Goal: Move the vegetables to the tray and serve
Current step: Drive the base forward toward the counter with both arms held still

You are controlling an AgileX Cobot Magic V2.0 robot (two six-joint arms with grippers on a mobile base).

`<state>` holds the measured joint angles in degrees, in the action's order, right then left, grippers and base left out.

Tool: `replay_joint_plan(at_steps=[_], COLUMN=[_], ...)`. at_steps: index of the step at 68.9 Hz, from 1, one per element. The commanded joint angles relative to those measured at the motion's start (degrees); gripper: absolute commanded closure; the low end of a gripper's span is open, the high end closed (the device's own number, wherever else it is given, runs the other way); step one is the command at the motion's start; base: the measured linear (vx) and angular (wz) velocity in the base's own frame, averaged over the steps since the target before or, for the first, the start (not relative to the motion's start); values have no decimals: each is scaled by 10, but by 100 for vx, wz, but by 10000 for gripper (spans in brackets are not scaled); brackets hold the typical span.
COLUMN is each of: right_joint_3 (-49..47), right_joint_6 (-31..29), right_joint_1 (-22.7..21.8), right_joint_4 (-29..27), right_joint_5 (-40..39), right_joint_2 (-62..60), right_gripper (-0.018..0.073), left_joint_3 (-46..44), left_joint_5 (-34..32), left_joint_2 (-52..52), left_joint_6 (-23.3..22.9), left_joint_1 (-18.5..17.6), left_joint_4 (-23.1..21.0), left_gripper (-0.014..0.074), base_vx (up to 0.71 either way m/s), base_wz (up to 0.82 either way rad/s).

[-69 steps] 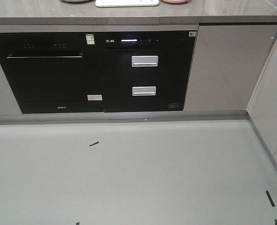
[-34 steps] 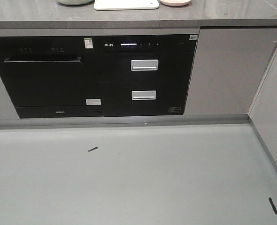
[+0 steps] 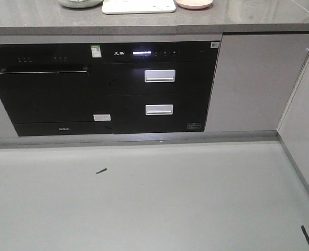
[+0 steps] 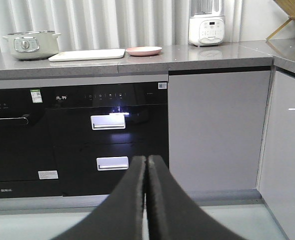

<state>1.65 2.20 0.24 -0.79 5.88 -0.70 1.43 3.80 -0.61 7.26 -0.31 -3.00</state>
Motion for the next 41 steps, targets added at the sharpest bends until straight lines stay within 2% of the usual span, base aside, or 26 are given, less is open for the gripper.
replay_joint_plan(at_steps=[1, 41], right_joint_3=[4, 4], right_joint_6=[-3, -3], right_joint_1=[-3, -3], right_joint_4=[2, 2], right_joint_5=[-43, -43], right_joint_2=[-2, -2], right_gripper=[563, 563], left_joint_3=[6, 6], left_joint_5=[-38, -38], left_joint_2=[-9, -9], left_joint_6=[0, 0], left_joint_1=[1, 1], left_joint_4=[-1, -1], left_gripper=[603, 603], base_vx=[6, 7], base_wz=[-1, 1])
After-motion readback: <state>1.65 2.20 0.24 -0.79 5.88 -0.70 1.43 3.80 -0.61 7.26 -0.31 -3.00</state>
